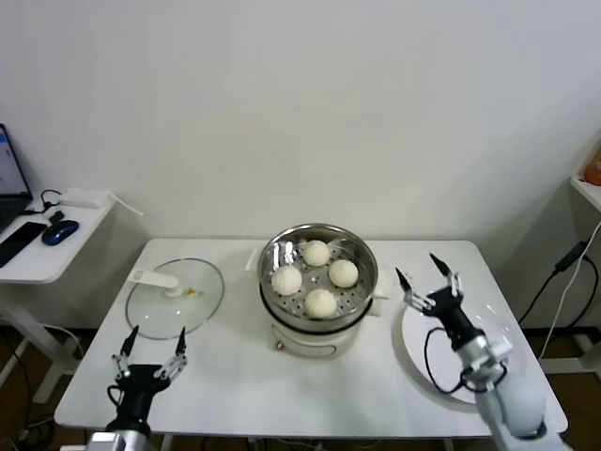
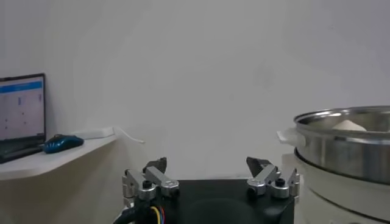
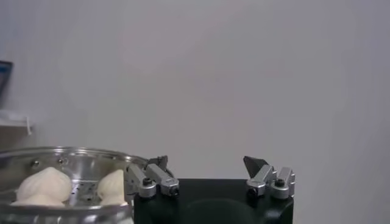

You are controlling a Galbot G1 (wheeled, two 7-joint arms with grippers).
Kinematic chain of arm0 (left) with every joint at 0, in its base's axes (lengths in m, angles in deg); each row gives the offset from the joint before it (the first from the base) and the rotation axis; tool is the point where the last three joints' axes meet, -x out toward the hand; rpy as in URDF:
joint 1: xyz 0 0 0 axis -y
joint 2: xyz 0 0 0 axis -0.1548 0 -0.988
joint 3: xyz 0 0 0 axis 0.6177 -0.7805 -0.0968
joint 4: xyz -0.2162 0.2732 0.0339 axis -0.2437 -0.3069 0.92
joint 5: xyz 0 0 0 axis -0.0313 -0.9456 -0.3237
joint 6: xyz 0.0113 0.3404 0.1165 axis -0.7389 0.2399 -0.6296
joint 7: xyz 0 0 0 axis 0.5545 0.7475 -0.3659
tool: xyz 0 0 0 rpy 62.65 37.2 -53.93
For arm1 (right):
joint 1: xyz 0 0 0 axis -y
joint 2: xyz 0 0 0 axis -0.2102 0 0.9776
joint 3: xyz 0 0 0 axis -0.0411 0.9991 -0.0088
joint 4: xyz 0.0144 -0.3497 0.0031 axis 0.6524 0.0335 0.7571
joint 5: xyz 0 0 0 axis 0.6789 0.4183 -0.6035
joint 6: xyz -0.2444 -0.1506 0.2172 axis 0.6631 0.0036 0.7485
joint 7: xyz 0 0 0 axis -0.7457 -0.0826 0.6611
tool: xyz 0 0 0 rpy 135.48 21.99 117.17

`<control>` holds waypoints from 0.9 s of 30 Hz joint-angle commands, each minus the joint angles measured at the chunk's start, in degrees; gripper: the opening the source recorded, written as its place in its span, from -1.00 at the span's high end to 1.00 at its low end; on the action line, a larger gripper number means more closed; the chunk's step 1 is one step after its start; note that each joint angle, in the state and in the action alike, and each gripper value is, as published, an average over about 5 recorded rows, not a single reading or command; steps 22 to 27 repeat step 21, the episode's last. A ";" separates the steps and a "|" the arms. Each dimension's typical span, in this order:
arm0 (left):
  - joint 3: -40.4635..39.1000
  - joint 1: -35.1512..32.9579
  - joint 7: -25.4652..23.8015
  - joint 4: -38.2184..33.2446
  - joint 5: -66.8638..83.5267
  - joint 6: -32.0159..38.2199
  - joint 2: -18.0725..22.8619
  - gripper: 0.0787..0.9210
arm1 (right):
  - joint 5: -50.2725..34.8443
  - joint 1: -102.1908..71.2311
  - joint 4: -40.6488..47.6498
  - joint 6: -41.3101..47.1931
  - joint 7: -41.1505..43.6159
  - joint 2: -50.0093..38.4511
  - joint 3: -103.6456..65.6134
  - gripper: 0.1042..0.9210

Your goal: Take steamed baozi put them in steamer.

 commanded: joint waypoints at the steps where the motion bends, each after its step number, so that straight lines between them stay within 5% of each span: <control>1: 0.42 0.15 -0.22 0.53 0.21 -0.02 -0.14 -0.77 | -0.53 -13.91 -3.03 -4.47 -0.52 10.73 -5.39 -0.76; 27: 1.41 0.23 -1.14 1.83 1.65 0.03 -0.34 -0.77 | -3.26 -14.74 -2.89 -3.89 2.68 9.42 -4.48 -0.76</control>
